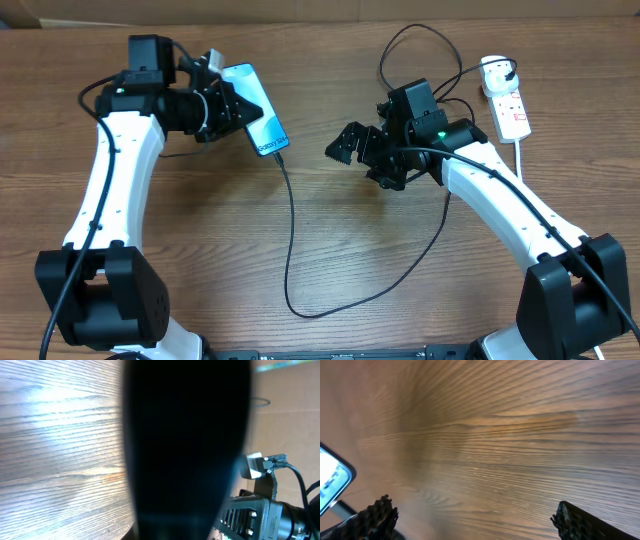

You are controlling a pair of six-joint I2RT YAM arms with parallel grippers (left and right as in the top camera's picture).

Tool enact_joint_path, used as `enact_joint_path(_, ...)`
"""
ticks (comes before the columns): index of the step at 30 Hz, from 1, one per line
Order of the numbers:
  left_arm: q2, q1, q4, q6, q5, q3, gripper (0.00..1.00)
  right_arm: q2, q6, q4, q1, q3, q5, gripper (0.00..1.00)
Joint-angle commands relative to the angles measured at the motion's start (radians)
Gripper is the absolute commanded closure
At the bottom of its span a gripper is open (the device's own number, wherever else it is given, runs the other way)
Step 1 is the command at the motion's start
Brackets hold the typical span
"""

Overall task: Plug charger to phone and switch on socket
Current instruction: 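Open the right gripper and pull it back from the plugged cable, then lower the phone flat onto the table with the left gripper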

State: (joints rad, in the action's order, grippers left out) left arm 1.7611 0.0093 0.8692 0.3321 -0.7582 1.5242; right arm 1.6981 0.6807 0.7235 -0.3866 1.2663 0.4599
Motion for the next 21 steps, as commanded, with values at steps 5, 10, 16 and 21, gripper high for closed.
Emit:
enact_joint_path(5,0.142,-0.083,-0.031,-0.034,0.007,0.0,0.96,-0.002,-0.017,0.041,0.003,0.009,-0.101,0.0)
enact_joint_path(10,0.228,-0.112,-0.076,-0.04,0.007,0.0,0.96,-0.002,-0.032,0.064,0.003,0.009,-0.105,0.0)
enact_joint_path(16,0.303,-0.156,-0.099,-0.04,0.007,0.0,0.96,-0.002,-0.032,0.072,0.003,0.009,-0.108,0.0)
enact_joint_path(21,0.364,-0.204,-0.12,-0.037,0.007,0.0,0.96,-0.002,-0.032,0.071,0.003,0.009,-0.108,0.0)
